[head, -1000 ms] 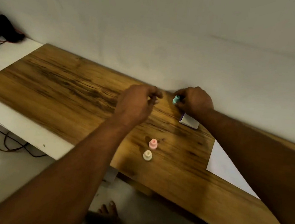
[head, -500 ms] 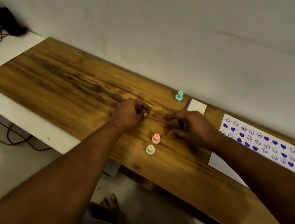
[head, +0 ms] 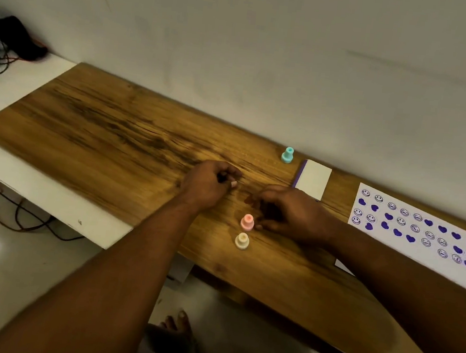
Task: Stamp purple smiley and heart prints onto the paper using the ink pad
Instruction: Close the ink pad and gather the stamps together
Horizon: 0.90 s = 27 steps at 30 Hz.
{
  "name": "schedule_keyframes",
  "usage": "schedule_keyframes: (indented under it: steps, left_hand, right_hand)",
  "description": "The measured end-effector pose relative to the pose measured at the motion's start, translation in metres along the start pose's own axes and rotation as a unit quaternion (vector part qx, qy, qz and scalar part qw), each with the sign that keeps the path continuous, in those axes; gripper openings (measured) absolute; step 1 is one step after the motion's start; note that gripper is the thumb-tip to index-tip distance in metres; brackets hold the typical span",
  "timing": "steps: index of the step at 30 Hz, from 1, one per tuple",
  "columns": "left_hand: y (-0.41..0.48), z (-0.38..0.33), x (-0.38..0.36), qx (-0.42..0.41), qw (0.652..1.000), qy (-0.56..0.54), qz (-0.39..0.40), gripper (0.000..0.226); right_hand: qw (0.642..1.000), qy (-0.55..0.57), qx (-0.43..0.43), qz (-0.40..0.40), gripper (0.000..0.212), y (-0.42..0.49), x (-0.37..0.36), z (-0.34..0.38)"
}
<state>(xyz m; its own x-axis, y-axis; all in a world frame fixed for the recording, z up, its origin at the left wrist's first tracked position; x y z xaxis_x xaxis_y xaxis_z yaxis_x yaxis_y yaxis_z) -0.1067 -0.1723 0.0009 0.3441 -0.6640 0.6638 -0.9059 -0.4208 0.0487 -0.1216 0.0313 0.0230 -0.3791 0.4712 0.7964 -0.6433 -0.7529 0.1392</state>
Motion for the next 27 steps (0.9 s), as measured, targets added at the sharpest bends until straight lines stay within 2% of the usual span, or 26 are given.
schedule_keyframes:
  steps: [4, 12, 15, 19, 22, 27]
  left_hand:
    - [0.001, 0.002, -0.001, 0.005, 1.000, -0.014, 0.006, 0.023]
    - [0.003, 0.004, -0.003, 0.008, 1.000, -0.017, 0.007, 0.023]
    - [0.003, 0.004, -0.002, 0.008, 1.000, -0.013, 0.007, 0.023]
    - [0.003, 0.004, -0.002, 0.012, 1.000, -0.010, 0.006, 0.022]
    - [0.003, 0.004, -0.001, 0.016, 1.000, -0.009, 0.006, 0.021]
    - [0.003, 0.003, -0.002, 0.019, 1.000, -0.014, 0.010, 0.022]
  right_hand:
    - [0.999, 0.025, 0.019, 0.027, 0.050, 0.002, -0.004, 0.004]
    - [0.998, 0.001, 0.039, 0.054, 0.030, 0.006, -0.009, 0.011]
    - [0.997, -0.070, -0.005, -0.032, 0.029, 0.017, 0.002, -0.004]
    - [0.958, -0.147, -0.156, -0.192, 0.032, 0.033, 0.037, -0.042]
    - [0.932, -0.180, -0.218, -0.227, 0.040, 0.039, 0.049, -0.060]
    - [0.925, -0.186, -0.227, -0.242, 0.044, 0.039, 0.050, -0.067]
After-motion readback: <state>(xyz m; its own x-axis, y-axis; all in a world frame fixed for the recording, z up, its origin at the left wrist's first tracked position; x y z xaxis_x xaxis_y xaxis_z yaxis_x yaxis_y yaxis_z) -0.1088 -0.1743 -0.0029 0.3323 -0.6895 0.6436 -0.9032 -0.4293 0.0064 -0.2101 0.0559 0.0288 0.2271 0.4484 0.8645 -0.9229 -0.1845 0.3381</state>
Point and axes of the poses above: each hand's wrist, its own y-axis towards the middle knuckle, its own x-axis out of the back of the hand, z = x × y, the point moved 6 cm from there along y, towards the middle knuckle, and after that the axes turned 15 degrees about -z, right-handed, at the moved point
